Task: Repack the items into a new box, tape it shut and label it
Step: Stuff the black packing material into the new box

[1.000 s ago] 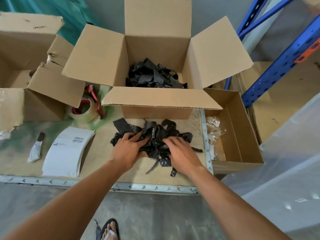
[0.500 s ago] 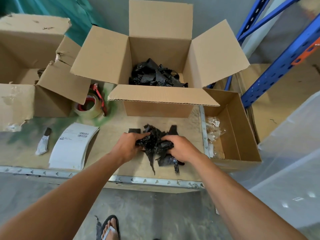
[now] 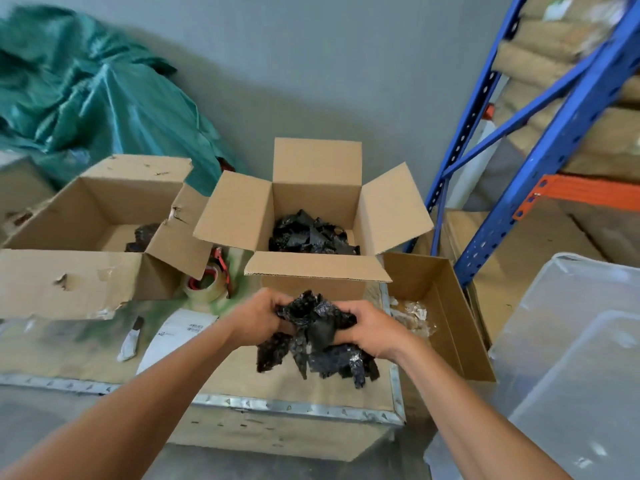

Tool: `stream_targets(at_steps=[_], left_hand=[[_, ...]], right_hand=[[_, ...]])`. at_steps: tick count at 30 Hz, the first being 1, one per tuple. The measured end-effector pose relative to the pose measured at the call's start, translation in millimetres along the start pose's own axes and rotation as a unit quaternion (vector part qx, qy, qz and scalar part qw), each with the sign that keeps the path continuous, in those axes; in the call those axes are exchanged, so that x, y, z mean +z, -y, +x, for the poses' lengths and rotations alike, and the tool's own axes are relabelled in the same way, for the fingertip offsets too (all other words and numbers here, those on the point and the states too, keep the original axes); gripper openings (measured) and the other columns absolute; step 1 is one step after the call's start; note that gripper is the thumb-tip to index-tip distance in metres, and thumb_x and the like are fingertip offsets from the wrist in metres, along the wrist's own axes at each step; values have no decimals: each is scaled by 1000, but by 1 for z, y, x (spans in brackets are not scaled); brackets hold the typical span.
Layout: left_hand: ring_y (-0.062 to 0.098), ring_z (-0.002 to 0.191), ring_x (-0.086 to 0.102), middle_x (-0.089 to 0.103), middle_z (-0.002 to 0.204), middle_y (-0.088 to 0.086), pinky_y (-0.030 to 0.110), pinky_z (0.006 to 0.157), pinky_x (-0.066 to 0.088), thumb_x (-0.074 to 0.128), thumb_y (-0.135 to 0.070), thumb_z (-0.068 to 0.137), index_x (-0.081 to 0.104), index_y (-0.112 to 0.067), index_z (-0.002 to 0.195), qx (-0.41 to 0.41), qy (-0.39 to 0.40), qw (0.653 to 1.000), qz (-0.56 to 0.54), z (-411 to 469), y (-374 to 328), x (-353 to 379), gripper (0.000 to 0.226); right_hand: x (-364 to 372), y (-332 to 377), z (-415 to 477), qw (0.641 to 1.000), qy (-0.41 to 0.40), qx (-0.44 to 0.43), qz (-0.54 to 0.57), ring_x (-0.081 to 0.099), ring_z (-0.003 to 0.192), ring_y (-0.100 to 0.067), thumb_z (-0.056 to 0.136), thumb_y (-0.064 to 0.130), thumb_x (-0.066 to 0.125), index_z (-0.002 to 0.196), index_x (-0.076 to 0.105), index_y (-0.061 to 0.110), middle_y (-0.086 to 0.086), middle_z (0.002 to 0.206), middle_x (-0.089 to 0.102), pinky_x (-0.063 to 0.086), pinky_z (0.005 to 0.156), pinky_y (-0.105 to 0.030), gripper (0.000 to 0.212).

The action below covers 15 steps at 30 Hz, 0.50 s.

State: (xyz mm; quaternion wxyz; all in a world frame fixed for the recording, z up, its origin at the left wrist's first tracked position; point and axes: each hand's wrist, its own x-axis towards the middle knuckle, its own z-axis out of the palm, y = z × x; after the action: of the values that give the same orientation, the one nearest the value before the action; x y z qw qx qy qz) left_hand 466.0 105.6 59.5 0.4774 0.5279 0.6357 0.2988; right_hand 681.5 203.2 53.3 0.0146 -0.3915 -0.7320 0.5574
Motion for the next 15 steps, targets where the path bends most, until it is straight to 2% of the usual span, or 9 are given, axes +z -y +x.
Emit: stream_targets(at_steps=[2, 4, 5, 8, 12, 15], left_hand=[[20, 97, 75, 80, 101, 4, 30, 83, 61, 70, 7, 88, 82, -14, 96, 16, -4, 1000, -17, -17, -34, -8, 25], [19, 101, 74, 79, 105, 6, 28, 83, 61, 68, 9, 89, 78, -5, 105, 29, -14, 999, -25, -28, -67, -17, 24], [19, 99, 74, 79, 102, 6, 28, 82, 61, 68, 9, 89, 78, -5, 103, 33, -27, 999, -24, -32, -84, -24, 22], [20, 83, 75, 79, 86, 6, 33, 76, 62, 72, 6, 85, 79, -14, 79, 34, -92, 995, -15, -32, -128, -48, 22], [11, 70, 73, 78, 73, -1, 23, 65, 60, 78, 6, 81, 78, -12, 81, 57, -152, 987, 13, -8, -175, -81, 18], [19, 81, 73, 79, 85, 7, 33, 80, 61, 82, 5, 77, 80, -11, 84, 81, -166, 983, 23, 25, -196, -107, 17]], right_hand=[[-10, 29, -24, 1000, 0, -26, 9, 75, 97, -13, 84, 16, 84, 113, 77, 21, 4, 107, 79, 59, 86, -29, 30], [-22, 58, -42, 998, -19, -61, 13, 75, 96, -11, 83, 15, 84, 109, 78, 18, 4, 102, 80, 58, 84, -25, 27], [-30, 74, -48, 996, -31, -77, 16, 75, 97, -12, 83, 16, 85, 110, 78, 18, 5, 103, 80, 58, 86, -27, 28], [-55, 119, -56, 992, -68, -107, 21, 75, 100, -19, 81, 15, 86, 107, 78, 15, 1, 101, 80, 58, 95, -37, 27], [-94, 170, -48, 987, -93, -127, 33, 76, 93, -22, 81, 8, 84, 97, 77, 15, -5, 96, 80, 60, 90, -39, 19], [-122, 196, -24, 986, -106, -124, 37, 76, 97, -29, 80, 6, 84, 99, 77, 12, -11, 98, 80, 60, 91, -46, 21]])
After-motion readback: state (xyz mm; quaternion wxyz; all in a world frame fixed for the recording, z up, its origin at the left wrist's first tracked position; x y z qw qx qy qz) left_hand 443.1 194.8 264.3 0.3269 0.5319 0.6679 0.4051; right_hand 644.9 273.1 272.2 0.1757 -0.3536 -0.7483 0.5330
